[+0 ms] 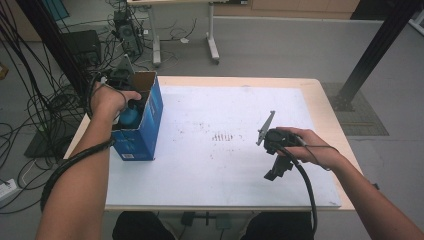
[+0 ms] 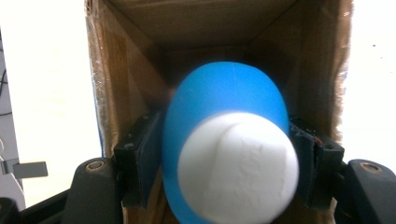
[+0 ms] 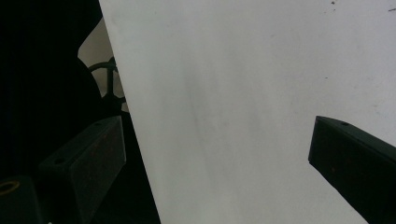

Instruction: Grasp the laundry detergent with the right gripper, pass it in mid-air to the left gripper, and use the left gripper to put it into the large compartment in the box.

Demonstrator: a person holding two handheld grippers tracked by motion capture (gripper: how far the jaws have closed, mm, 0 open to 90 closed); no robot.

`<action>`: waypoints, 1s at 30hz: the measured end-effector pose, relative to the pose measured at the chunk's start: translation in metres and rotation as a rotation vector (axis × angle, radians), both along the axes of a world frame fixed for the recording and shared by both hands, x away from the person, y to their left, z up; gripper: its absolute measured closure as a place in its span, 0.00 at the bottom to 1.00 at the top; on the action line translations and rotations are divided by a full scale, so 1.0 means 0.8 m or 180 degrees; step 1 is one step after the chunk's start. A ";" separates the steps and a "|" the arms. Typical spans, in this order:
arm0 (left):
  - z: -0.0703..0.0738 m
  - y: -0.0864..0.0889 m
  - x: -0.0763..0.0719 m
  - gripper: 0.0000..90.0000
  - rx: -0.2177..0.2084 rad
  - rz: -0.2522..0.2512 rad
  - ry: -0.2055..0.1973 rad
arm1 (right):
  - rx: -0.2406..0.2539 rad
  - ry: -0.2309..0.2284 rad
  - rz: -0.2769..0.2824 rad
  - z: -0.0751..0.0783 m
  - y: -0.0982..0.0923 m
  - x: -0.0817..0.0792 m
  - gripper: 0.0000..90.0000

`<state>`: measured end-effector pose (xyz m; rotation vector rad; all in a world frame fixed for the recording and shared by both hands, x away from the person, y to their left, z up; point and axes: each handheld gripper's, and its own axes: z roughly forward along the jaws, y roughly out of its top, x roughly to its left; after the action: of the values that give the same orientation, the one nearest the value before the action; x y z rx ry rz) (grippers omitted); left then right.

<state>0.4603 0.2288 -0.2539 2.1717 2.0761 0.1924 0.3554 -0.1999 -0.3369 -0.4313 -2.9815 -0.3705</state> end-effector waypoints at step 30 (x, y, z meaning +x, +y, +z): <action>0.100 -0.010 -0.026 0.33 -0.0025 -0.0161 -0.0332 | 0.0019 0.0002 0.0011 0.006 0.006 -0.001 0.04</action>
<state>0.4392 0.2208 -0.1739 2.1579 1.9610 0.2853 0.3543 -0.1954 -0.3321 -0.4256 -2.9793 -0.3789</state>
